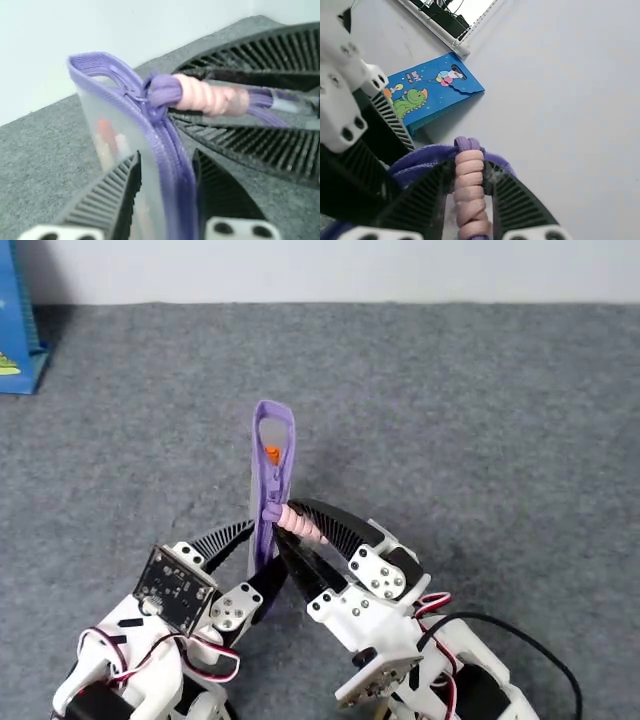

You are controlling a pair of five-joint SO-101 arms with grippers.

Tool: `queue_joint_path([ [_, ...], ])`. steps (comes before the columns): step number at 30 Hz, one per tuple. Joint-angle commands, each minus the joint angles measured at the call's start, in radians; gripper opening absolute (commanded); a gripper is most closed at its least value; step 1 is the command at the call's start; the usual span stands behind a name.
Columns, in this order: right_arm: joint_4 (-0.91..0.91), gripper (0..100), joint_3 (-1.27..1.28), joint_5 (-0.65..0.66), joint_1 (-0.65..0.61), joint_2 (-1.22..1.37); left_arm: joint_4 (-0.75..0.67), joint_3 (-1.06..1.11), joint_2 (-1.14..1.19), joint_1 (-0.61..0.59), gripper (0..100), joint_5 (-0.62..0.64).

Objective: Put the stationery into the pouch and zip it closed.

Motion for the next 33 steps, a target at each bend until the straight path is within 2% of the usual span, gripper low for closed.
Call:
queue_joint_path([
  [1, 0.002, 0.7, -0.063, -0.012, -0.012, -0.015, -0.046, -0.041, -0.002, 0.003, 15, -0.012],
  [6, 0.002, 0.7, -0.064, -0.012, -0.004, -0.015, -0.051, -0.041, -0.002, 0.003, 1, -0.021],
  [14, -0.102, 0.7, -0.058, -0.009, 0.199, -0.015, 0.051, -0.099, -0.002, 0.000, 1, -0.032],
  [19, -0.110, 0.7, -0.051, -0.008, 0.321, -0.015, 0.083, -0.127, -0.002, -0.115, 1, -0.063],
  [25, -0.122, 0.7, 0.048, 0.005, 0.414, -0.015, 0.124, -0.127, -0.002, -0.138, 1, -0.095],
  [33, -0.366, 0.7, 0.241, 0.124, 0.550, -0.015, 0.147, -0.139, -0.002, -0.141, 1, -0.157],
])
